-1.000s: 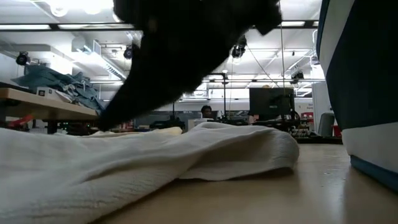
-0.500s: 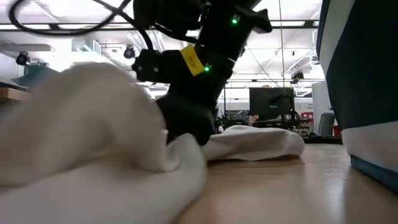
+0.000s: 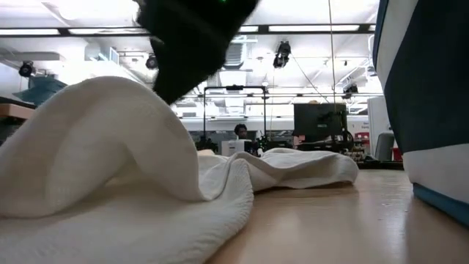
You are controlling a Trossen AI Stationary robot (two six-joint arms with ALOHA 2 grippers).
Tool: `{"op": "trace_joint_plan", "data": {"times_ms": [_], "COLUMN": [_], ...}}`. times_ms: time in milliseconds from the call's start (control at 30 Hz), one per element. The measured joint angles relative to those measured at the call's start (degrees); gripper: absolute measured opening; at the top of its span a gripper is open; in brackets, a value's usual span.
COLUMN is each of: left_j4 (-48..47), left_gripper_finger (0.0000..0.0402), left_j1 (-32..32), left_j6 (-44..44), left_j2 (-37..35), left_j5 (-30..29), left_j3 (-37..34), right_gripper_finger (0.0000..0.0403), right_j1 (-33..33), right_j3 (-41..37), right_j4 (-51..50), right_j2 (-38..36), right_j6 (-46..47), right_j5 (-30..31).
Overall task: Fold towel
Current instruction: Fold the white towel
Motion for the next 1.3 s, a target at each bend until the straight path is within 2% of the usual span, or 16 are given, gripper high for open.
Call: {"op": "trace_joint_plan", "data": {"times_ms": [67, 200, 300, 533, 633, 800, 1067, 1300], "left_j4": [-2.39, -3.94, -3.95, -4.67, -3.78, -2.28, 6.79, 9.37], "left_gripper_finger": [0.0075, 0.0085, 0.01, 0.0121, 0.0115, 0.0104, 0.0077, 0.0077], "left_j1": [-0.4, -0.26, 0.29, 0.71, 0.87, 0.91, 0.95, 0.93], "left_j6": [1.14, 2.89, 4.02, 0.49, -2.31, -6.19, -3.95, -3.84], "left_j2": [0.02, 0.02, 0.02, 0.05, 0.05, 0.05, 1.77, 4.55], "left_j5": [-0.64, -6.54, -10.83, -19.24, -20.06, -20.15, -20.22, -20.85], "left_j3": [-0.09, -0.82, -1.19, -3.29, -4.69, -6.71, -8.85, -8.4], "right_gripper_finger": [0.0008, 0.0009, 0.0009, 0.0009, 0.002, 0.0079, 0.0189, 0.0232], "right_j1": [0.79, 2.07, 3.37, 7.44, 8.66, 8.97, 9.35, 9.73], "right_j3": [1.49, 2.8, 2.24, 1.53, 1.53, 1.49, 1.41, 2.86], "right_j4": [0.01, 0.43, 1.33, 0.9, 0.91, 1.85, 1.89, -0.22], "right_j2": [-0.03, -0.01, -0.03, 0.06, 0.68, 2.12, 2.35, -1.01], "right_j6": [-1.38, -2.88, -2.78, -4.15, -4.53, -3.81, -2.96, 0.48], "right_j5": [-3.44, -16.72, -20.17, -20.19, -17.39, -14.48, -12.74, -12.18]}}
